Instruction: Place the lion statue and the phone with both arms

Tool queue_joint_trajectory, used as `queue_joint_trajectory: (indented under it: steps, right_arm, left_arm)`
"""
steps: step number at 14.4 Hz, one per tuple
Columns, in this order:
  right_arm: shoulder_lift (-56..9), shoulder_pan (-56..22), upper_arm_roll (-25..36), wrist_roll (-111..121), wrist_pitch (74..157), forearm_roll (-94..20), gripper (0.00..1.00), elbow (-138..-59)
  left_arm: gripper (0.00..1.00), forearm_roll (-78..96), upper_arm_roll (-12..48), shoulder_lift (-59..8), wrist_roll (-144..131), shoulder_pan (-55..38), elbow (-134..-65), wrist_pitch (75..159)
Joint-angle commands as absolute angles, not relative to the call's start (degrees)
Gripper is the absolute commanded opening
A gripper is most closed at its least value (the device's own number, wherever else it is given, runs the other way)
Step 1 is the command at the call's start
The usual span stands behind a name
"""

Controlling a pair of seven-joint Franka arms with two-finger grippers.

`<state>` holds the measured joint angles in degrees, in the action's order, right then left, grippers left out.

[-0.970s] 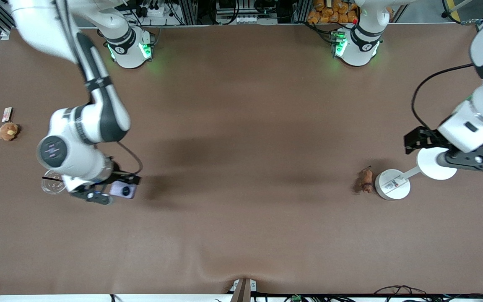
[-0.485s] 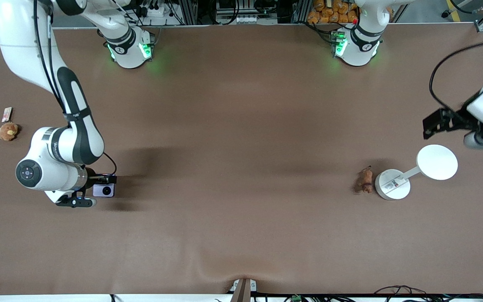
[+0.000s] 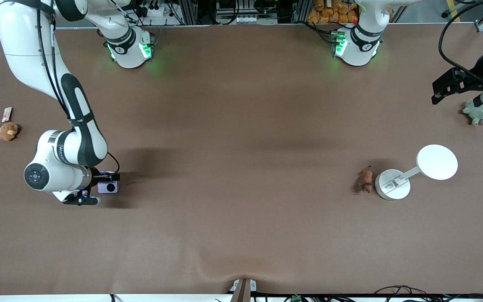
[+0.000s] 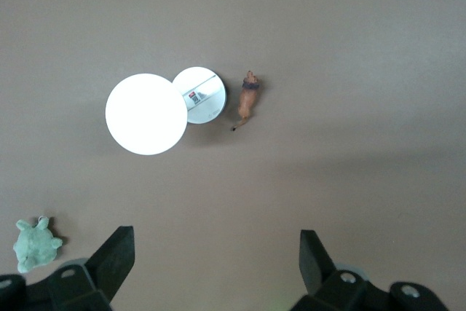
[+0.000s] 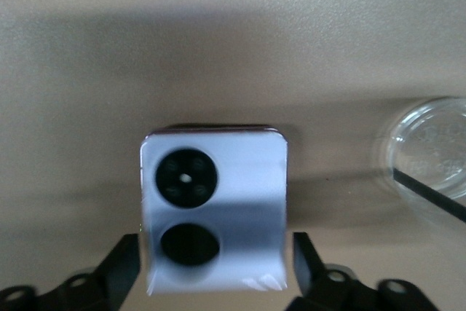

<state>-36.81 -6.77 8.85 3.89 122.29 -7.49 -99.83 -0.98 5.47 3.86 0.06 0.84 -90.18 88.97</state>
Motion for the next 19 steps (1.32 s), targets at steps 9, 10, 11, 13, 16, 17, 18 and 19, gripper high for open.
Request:
queue_joint_trajectory:
  steps: [9, 10, 11, 13, 16, 17, 18, 19]
  right_arm:
    - [-30.95, -7.12, 8.09, 2.29, 118.05, -6.59, 1.00, -98.62]
    - [-30.15, -7.12, 8.09, 2.29, 117.25, -6.50, 1.00, -97.83]
    - [-29.28, -7.03, 8.09, 2.29, 115.85, -6.50, 1.00, -96.78]
    - [-26.38, -7.03, 8.17, 2.64, 112.17, -6.33, 1.00, -94.67]
    - [-18.83, -5.89, 8.17, 4.65, 110.05, -6.24, 1.00, -94.83]
    - [-16.20, -5.89, 8.26, 4.92, 108.65, -6.24, 1.00, -94.83]
    - [-13.56, -5.89, 8.26, 5.01, 107.07, -6.15, 1.00, -94.92]
    - [-11.36, -5.98, 8.26, 5.01, 105.83, -5.28, 1.00, -95.01]
  left_arm:
    - [1.00, 0.00, 5.01, 5.01, -0.35, 2.29, -91.14, 86.75]
    - [1.00, 0.00, 5.01, 5.01, -0.18, 2.29, -91.14, 86.49]
    - [1.00, 0.00, 5.01, 5.01, -0.18, 2.29, -91.14, 86.14]
    - [1.00, 0.09, 5.01, 5.01, -0.18, 2.29, -91.14, 86.04]
    - [1.00, 0.18, 5.10, 5.01, -0.35, 2.20, -90.88, 86.04]
    - [1.00, 0.18, 5.10, 5.01, -0.44, 2.20, -90.88, 86.04]
    - [1.00, 0.18, 5.18, 5.01, -0.53, 2.20, -90.88, 85.96]
    - [1.00, 0.18, 5.36, 5.10, -1.22, 2.20, -90.88, 85.78]
